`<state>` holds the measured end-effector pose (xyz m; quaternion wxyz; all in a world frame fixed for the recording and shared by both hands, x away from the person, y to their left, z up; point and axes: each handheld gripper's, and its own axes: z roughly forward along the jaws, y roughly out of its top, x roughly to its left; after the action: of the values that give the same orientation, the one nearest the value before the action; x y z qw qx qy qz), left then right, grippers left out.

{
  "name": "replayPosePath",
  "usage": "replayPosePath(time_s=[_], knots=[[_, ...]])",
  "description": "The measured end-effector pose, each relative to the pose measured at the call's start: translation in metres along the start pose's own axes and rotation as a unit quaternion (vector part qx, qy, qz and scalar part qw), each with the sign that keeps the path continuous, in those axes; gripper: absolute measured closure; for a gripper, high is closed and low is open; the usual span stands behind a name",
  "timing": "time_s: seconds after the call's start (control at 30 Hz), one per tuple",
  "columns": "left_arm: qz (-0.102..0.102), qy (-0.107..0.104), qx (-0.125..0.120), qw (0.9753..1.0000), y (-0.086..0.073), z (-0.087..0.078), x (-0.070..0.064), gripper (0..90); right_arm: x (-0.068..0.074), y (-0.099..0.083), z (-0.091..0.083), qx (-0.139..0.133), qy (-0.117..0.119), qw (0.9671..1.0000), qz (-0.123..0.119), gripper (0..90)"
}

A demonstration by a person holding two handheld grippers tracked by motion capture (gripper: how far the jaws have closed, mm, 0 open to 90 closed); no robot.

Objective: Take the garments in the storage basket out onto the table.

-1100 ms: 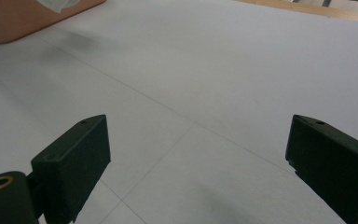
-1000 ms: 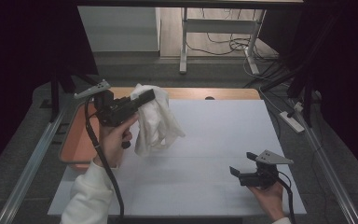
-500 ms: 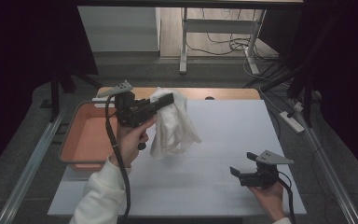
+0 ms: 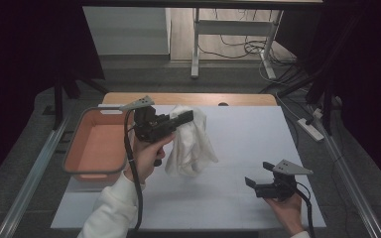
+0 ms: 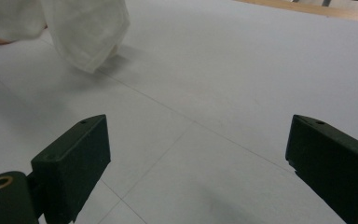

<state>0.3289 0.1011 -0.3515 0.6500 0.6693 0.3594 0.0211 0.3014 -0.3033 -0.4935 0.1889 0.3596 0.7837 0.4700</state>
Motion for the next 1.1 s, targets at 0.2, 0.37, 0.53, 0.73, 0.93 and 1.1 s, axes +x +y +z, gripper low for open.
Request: replayPosePath(time_s=[0.2,0.37,0.53,0.73,0.93,1.1], knots=[[0.002,0.008,0.020,0.9998,-0.014,0.009,0.005,80.3,0.000,0.000,0.000,-0.002,-0.002,1.0000,0.000,6.5],[0.002,0.012,0.033,0.9994,-0.025,0.013,0.011,80.3,0.000,0.000,0.000,-0.001,-0.002,1.0000,0.001,6.5],[0.017,0.019,0.046,0.9986,-0.039,0.016,0.017,80.1,0.000,0.000,0.000,-0.001,-0.002,1.0000,-0.001,6.5],[0.018,0.026,0.070,0.9970,-0.059,0.024,0.028,80.0,0.000,-0.001,0.001,0.002,-0.001,1.0000,-0.001,6.5],[0.043,0.041,0.095,0.9937,-0.071,0.033,0.035,79.9,0.001,-0.001,0.002,0.005,-0.002,1.0000,-0.003,6.5],[0.045,0.052,0.115,0.9910,-0.082,0.042,0.044,79.7,0.001,-0.001,0.002,0.007,-0.002,1.0000,-0.004,6.5]])
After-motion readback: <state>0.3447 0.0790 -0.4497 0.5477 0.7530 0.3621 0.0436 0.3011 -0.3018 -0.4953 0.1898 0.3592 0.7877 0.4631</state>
